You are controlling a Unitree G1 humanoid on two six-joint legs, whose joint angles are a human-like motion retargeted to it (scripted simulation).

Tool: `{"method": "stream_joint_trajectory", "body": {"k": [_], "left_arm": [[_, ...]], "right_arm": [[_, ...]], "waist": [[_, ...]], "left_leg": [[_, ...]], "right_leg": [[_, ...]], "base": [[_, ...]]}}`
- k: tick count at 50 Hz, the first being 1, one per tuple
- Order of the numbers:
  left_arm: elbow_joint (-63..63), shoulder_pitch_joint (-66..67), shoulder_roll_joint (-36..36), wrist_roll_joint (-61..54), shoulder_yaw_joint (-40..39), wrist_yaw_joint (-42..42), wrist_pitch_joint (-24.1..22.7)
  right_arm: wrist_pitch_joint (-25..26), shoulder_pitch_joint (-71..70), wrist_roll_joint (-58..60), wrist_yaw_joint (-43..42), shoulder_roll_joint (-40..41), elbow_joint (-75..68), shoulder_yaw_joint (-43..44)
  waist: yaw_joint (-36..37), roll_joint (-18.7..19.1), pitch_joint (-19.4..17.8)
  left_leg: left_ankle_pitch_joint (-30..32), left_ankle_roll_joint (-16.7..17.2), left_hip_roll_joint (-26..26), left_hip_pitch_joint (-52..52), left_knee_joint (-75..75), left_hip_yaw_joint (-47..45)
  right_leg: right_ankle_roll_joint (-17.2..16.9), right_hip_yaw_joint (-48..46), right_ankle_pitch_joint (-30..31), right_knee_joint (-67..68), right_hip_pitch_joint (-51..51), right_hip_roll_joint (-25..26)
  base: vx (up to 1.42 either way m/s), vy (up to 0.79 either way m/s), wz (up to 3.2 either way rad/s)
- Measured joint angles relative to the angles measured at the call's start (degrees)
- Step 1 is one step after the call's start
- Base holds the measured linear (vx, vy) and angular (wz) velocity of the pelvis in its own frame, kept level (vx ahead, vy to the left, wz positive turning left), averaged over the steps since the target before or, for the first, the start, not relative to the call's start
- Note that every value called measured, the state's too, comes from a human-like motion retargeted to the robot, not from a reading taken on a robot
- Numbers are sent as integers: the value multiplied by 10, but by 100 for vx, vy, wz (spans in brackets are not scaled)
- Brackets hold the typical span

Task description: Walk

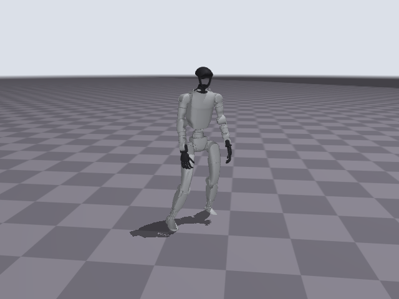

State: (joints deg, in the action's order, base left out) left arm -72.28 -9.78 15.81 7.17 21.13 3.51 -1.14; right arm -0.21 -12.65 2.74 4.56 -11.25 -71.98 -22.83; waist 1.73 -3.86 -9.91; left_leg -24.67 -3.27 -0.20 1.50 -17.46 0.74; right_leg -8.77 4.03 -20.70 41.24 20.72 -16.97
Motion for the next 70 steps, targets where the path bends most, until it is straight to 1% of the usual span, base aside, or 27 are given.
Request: {"method": "stream_joint_trajectory", "body": {"k": [2, 3, 6, 8, 10, 13, 15, 17, 20, 23, 26, 28, 30, 38, 52, 63, 70], "left_arm": [[-2, 4, 6, -2, -3, -7, -1], [-4, 2, 12, -5, -6, -10, 0], [-14, 5, 25, -17, -22, -26, 5], [-20, 5, 35, -29, -37, -37, 9], [-23, 1, 45, -44, -53, -44, 16], [-18, 3, 43, -54, -59, -47, 18], [-11, -1, 40, -54, -54, -43, 19], [-3, 1, 31, -46, -43, -39, 17], [6, 1, 18, -24, -24, -28, 14], [9, 0, 8, 3, -6, -12, 10], [8, 5, -1, 25, 7, -1, 8], [7, 11, -6, 35, 13, 4, 8], [5, 12, -8, 43, 17, 11, 8], [-6, 23, -9, 57, 28, 17, 13], [1, 17, -15, 57, 31, 22, 13], [-3, 17, -25, 51, 30, 31, 13], [-15, 17, -29, 54, 29, 41, 14]], "right_arm": [[3, 7, -5, -9, -2, -5, 11], [4, 7, -8, -12, -2, -9, 16], [6, 18, -19, -25, -1, -14, 27], [6, 22, -24, -33, 0, -16, 30], [6, 18, -29, -40, 1, -18, 31], [7, 23, -36, -46, -7, -15, 30], [9, 22, -41, -47, -17, -12, 34], [9, 27, -43, -48, -24, -10, 37], [10, 32, -42, -47, -34, -9, 43], [10, 32, -33, -42, -40, -12, 49], [8, 33, -21, -37, -37, -15, 46], [6, 36, -14, -34, -32, -15, 41], [5, 36, -6, -30, -28, -16, 37], [1, 44, 10, -20, -16, -14, 15], [2, 45, 13, -3, -16, -19, 1], [1, 36, 9, 14, -24, -19, -4], [1, 26, 9, 31, -22, -17, -9]], "waist": [[-8, -4, -3], [-9, 0, -3], [-11, -13, -8], [-9, -21, -11], [-4, -11, -14], [3, -18, -21], [10, -8, -21], [16, -7, -23], [26, -1, -23], [34, 0, -23], [37, 2, -22], [38, 7, -21], [37, 4, -19], [36, 8, -14], [33, 8, -8], [28, 4, -3], [22, -7, 0]], "left_leg": [[-7, 7, -10, 0, -24, 12], [-9, 12, -26, 1, -30, 18], [-21, 24, -48, -7, -81, 27], [-24, 32, -74, -17, -122, 20], [-4, 45, -133, -39, -172, 7], [-2, 34, -169, -75, -242, -20], [-15, 23, -187, -100, -277, -35], [-40, 9, -174, -114, -304, -45], [-80, -6, -132, -128, -313, -53], [-92, -16, -68, -121, -267, -55], [-81, -20, -18, -108, -209, -52], [-73, -21, -1, -103, -186, -52], [-48, -24, 17, -87, -137, -52], [-22, -28, 23, -65, -96, -52], [-5, -32, 30, -25, -32, -55], [13, -36, 43, -3, 20, -66], [29, -37, 52, 5, 52, -78]], "right_leg": [[-15, 40, 19, -13, -3, -3], [-20, 53, 34, -32, -13, 7], [-28, 76, 22, -19, -25, 22], [-21, 66, -2, -9, -33, 38], [-5, 36, -11, -26, -49, 77], [8, 12, -20, -31, -63, 102], [17, -7, -3, -72, -80, 128], [21, -18, 0, -83, -89, 140], [24, -32, 10, -111, -104, 156], [21, -42, 25, -158, -128, 161], [20, -48, 31, -183, -144, 169], [20, -51, 28, -185, -148, 177], [18, -52, 37, -210, -161, 176], [22, -55, 31, -214, -171, 187], [20, -49, 31, -226, -184, 184], [6, -34, 26, -207, -167, 174], [-11, -33, 9, -154, -130, 162]], "base": [[19, -47, 33], [18, -51, 21], [16, -55, 11], [13, -56, -4], [12, -54, -14], [8, -47, -9], [7, -40, -14], [6, -36, -14], [7, -31, -14], [9, -25, -10], [9, -20, -12], [8, -16, -10], [9, -13, -6], [5, -7, -7], [0, 0, 0], [0, 0, 0], [-1, 0, -13]]}}
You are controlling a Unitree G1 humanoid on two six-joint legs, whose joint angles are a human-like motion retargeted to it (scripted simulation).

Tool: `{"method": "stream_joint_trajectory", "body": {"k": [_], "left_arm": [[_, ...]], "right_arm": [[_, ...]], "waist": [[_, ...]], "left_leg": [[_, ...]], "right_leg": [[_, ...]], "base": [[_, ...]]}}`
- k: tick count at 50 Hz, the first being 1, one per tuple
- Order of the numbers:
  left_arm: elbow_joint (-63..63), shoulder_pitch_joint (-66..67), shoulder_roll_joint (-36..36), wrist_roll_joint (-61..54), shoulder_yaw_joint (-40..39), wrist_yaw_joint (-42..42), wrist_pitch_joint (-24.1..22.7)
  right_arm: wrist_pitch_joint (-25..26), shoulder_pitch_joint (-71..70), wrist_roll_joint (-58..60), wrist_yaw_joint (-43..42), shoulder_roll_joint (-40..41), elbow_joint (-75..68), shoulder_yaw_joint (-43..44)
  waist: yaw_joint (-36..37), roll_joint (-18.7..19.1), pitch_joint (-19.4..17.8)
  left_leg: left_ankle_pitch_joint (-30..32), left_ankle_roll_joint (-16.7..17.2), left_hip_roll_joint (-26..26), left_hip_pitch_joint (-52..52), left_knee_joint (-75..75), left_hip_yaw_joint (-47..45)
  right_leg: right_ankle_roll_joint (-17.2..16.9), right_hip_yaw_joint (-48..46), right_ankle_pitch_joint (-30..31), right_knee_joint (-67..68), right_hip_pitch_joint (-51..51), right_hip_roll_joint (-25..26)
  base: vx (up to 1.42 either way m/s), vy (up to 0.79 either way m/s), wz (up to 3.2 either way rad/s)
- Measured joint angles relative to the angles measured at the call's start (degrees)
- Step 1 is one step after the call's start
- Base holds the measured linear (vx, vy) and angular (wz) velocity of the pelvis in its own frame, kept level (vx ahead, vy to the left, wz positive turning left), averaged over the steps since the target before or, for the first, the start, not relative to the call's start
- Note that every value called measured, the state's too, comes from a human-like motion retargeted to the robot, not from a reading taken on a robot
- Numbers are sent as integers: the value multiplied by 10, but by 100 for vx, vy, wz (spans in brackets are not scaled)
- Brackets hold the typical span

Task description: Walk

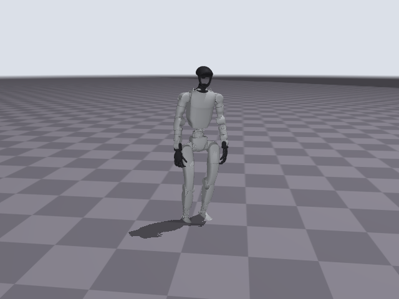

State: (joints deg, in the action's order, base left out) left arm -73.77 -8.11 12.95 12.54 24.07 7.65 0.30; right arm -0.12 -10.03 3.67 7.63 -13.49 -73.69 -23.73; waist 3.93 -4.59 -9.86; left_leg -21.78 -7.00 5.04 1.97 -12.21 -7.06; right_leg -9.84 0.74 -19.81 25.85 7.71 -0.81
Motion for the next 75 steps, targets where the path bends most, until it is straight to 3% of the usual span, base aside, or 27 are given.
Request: {"method": "stream_joint_trajectory", "body": {"k": [6, 14, 20, 27, 33, 37, 43, 48, 52, 55, 60, 75], "left_arm": [[-10, 1, 6, 8, 0, 11, 1], [0, 3, 31, 12, 2, 21, -4], [17, 8, 43, 5, -4, 24, -10], [19, 16, 58, -11, -23, 13, -8], [16, 21, 67, -31, -49, -2, 1], [21, 21, 67, -48, -67, -10, 8], [44, 23, 57, -62, -69, -15, 13], [61, 15, 43, -53, -47, -13, 15], [66, 5, 32, -35, -27, -5, 12], [66, -1, 25, -22, -17, 0, 9], [54, -6, 20, -15, -13, 3, 4], [20, -4, 4, -36, -19, -15, 2]], "right_arm": [[0, -6, 6, 15, 8, 3, -5], [5, 11, 21, 20, 1, -3, 0], [12, 20, 21, 11, -3, -7, 20], [17, 25, 8, -4, 1, -14, 42], [16, 20, -2, -17, 4, -16, 49], [15, 3, -6, -23, -3, -16, 48], [17, -14, -18, -33, -25, -5, 48], [21, -26, -25, -39, -42, -1, 54], [23, -30, -22, -37, -48, -3, 56], [23, -30, -15, -35, -45, -6, 55], [17, -34, -2, -29, -38, -10, 46], [-1, -10, 0, -20, -4, 2, 15]], "waist": [[1, -4, 4], [-10, -15, 8], [-19, -20, 10], [-22, -31, 8], [-19, -33, 0], [-13, -10, 1], [-4, -4, 1], [12, 4, 4], [26, 11, 6], [35, 20, 8], [33, 25, 10], [-8, 20, 22]], "left_leg": [[8, 2, -3, 5, 20, -18], [9, 7, -4, 8, 24, -11], [0, 12, -19, 2, -2, 9], [-22, 27, -53, -11, -62, 37], [-35, 54, -108, -37, -143, 58], [1, 86, -179, -77, -200, 63], [-3, 65, -239, -142, -284, 10], [-54, 33, -213, -177, -326, -18], [-97, 16, -143, -187, -319, -19], [-109, 11, -86, -185, -288, -12], [-72, 6, -19, -156, -188, -6], [-26, -6, 9, -74, -50, -6]], "right_leg": [[33, -62, -47, 89, 54, -86], [26, -32, -49, 149, 100, -166], [5, 31, -15, 127, 105, -188], [-13, 75, -6, 117, 90, -179], [9, 55, -74, 146, 79, -140], [34, 26, -87, 136, 75, -82], [56, -1, -75, 111, 73, -46], [60, -15, -52, 66, 67, -31], [56, -22, -36, 31, 62, -22], [52, -25, -29, 11, 57, -13], [48, -29, -11, -34, 36, -4], [46, -40, -49, 10, 30, -6]], "base": [[0, -3, -34], [4, -10, 2], [7, -21, 20], [8, -35, 19], [5, -44, 10], [1, -41, -7], [-2, -31, 1], [-2, -21, -3], [2, -15, -7], [4, -10, -8], [6, -7, -1], [5, -1, 1]]}}
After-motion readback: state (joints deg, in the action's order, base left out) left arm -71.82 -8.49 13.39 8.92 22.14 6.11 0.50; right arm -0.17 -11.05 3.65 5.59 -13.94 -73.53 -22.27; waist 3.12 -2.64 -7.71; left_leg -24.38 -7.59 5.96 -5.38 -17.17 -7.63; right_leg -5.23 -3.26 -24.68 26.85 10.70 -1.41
